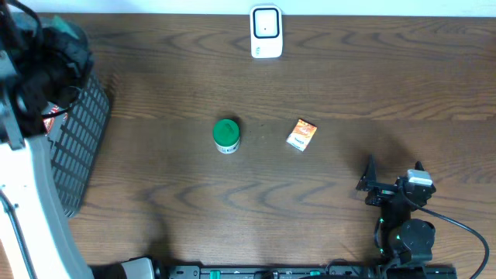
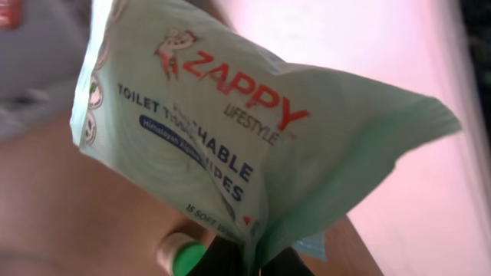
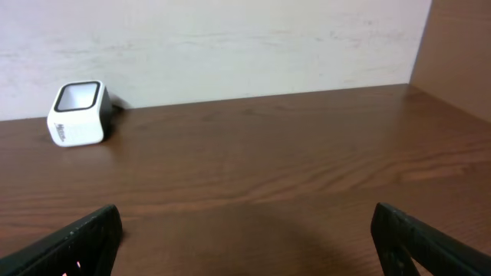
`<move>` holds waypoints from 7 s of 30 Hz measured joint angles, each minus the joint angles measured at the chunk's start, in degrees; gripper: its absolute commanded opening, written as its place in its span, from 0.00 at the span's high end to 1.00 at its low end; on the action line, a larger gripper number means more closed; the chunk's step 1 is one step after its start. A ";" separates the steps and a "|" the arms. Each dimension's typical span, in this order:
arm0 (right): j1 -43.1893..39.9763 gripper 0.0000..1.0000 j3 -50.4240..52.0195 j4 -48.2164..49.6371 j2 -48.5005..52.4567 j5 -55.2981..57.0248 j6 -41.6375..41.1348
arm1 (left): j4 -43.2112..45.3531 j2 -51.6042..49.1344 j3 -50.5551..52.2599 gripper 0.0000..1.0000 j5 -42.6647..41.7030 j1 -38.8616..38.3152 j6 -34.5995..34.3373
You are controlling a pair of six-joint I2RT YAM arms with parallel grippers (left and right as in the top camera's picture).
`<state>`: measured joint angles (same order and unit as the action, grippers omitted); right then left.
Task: Scan the item barcode
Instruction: 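Carry the wipes pack to the scanner, then lower the wipes pack onto the table and release it, then reach into the basket and grasp the red chocolate bar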
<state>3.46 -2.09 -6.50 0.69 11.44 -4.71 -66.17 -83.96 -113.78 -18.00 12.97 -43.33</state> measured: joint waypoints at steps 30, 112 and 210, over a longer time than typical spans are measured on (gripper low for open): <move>0.00 0.01 0.00 0.00 0.00 0.00 0.00 | 2.38 -24.00 -0.04 0.93 -4.94 -49.07 1.40; 0.00 0.01 0.00 0.02 0.00 0.02 0.00 | 10.64 -24.85 33.11 0.31 -30.88 -37.81 35.06; 0.00 0.01 0.00 0.00 0.00 0.02 0.00 | 30.99 -38.16 21.18 0.93 16.57 26.08 -9.29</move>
<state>3.46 -2.09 -6.50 0.69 11.46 -4.71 -35.18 -122.13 -92.60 -1.43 39.05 -52.62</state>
